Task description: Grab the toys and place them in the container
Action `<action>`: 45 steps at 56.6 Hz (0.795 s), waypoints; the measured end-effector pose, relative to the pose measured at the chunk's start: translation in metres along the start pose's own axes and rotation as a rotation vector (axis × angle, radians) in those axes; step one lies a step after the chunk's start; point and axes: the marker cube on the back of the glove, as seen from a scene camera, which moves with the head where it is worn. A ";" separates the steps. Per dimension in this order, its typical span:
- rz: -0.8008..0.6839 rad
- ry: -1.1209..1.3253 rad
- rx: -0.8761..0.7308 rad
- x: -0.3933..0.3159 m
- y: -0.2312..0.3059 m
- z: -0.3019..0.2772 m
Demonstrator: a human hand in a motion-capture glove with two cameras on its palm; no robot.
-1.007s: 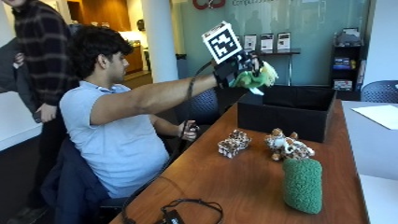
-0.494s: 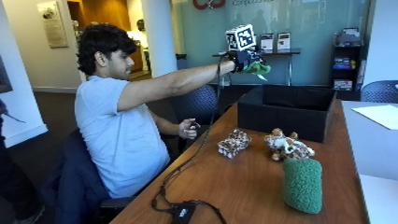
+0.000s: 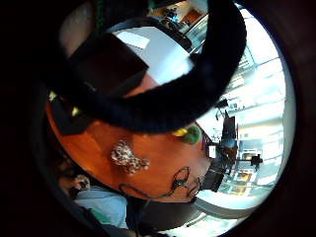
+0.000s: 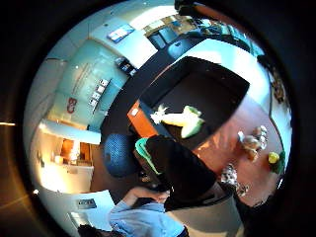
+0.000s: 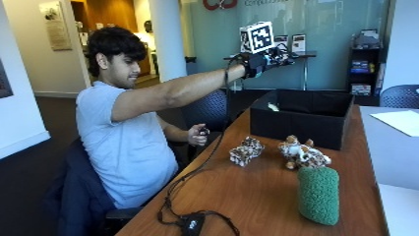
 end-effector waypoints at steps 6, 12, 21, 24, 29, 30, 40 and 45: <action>0.102 0.013 0.000 0.065 0.019 -0.003; 0.206 0.066 -0.041 0.141 0.040 0.017; 0.440 0.121 -0.143 0.239 0.066 0.072; 0.527 0.094 -0.173 0.264 0.071 0.093; 0.619 0.092 -0.257 0.303 0.080 0.129; 0.630 0.089 -0.273 0.309 0.081 0.136; 0.669 0.132 -0.487 0.343 0.098 0.221; 0.615 0.160 -0.443 0.348 0.102 0.245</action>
